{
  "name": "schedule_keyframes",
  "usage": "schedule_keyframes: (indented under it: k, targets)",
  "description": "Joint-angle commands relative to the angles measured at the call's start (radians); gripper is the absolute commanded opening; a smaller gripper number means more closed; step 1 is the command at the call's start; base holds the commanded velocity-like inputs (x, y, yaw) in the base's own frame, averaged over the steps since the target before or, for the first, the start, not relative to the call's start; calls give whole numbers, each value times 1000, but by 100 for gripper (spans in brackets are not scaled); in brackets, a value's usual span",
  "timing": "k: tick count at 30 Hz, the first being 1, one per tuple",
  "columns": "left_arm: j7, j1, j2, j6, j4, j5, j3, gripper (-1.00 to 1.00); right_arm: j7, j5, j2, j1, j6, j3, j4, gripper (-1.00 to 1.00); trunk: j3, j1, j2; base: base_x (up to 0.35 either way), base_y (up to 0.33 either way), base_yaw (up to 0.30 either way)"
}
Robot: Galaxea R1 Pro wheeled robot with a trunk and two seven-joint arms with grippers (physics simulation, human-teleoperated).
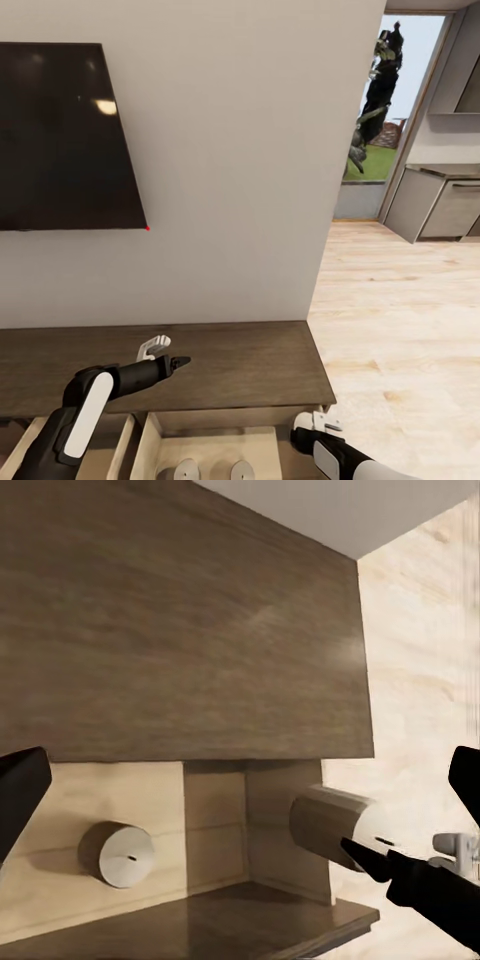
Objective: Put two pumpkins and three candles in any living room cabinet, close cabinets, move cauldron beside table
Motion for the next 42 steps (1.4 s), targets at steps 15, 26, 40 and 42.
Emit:
schedule_keyframes:
  k: [15,26,40,42]
  targets:
    - [-17,6,96,7,-77,192,-8,100,11,-3,15,0,10,9,-1,-100,-48,58,-106,0,0,0]
    - [-22,7,363,3,-94,844,-251,100,11,-3,15,0,8,9,-1,-100,-82,100,-183,0,0,0]
    - [-23,7,379,2,-94,891,-273,100,13,-4,15,0,8,9,-1,-100,-126,153,-281,0,0,0]
    - [-23,7,380,2,-93,891,-269,100,13,-3,15,1,8,9,-1,-100,-133,161,-295,0,0,0]
